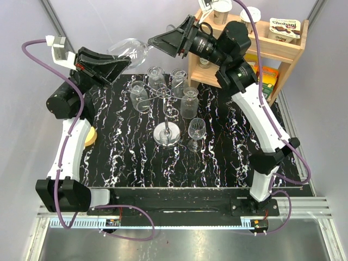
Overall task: Place the wine glass upside down on the wine glass rack
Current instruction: Adjust the wine glass.
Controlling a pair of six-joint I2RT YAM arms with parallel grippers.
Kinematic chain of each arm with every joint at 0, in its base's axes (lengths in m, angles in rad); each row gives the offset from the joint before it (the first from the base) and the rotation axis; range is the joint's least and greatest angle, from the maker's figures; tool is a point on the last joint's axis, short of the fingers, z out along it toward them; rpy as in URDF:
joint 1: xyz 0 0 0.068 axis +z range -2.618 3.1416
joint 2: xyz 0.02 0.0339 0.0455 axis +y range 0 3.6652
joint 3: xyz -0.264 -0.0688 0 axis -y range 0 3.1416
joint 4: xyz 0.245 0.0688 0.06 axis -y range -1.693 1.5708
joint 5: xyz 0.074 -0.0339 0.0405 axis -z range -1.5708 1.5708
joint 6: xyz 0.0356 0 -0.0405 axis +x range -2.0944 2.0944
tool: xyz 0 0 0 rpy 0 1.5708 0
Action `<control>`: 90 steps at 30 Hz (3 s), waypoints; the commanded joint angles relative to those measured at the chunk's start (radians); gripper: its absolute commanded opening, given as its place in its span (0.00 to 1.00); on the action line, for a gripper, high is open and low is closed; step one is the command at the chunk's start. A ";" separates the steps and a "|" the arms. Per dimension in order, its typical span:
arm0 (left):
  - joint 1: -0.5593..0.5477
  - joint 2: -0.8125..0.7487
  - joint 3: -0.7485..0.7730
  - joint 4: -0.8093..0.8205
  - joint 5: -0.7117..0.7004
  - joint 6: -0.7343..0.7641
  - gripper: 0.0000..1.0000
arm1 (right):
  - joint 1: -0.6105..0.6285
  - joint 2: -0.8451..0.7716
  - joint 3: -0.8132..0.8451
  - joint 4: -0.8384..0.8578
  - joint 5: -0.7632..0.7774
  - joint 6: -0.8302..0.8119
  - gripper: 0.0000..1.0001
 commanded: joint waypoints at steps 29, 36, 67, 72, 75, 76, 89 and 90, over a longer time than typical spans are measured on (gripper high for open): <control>0.023 -0.092 -0.043 0.311 -0.064 -0.041 0.00 | 0.117 0.105 0.243 -0.105 0.208 -0.062 0.80; -0.045 -0.113 -0.115 0.270 0.005 0.026 0.00 | 0.119 0.153 0.287 -0.062 0.188 -0.058 0.75; -0.157 -0.069 -0.184 0.124 0.077 0.175 0.00 | 0.130 0.242 0.364 0.039 0.034 -0.053 0.00; -0.159 -0.063 -0.179 0.127 0.085 0.172 0.09 | 0.131 0.242 0.379 0.044 0.014 -0.064 0.00; -0.159 -0.060 -0.179 0.136 0.085 0.165 0.20 | 0.130 0.242 0.389 0.042 0.001 -0.072 0.00; -0.159 -0.057 -0.181 0.138 0.083 0.163 0.27 | 0.131 0.242 0.392 0.042 -0.003 -0.076 0.00; -0.154 -0.043 -0.172 0.133 0.088 0.158 0.56 | 0.111 0.199 0.405 -0.060 0.003 -0.206 0.00; -0.154 -0.043 -0.172 0.136 0.089 0.158 0.60 | 0.107 0.190 0.404 -0.067 0.003 -0.217 0.00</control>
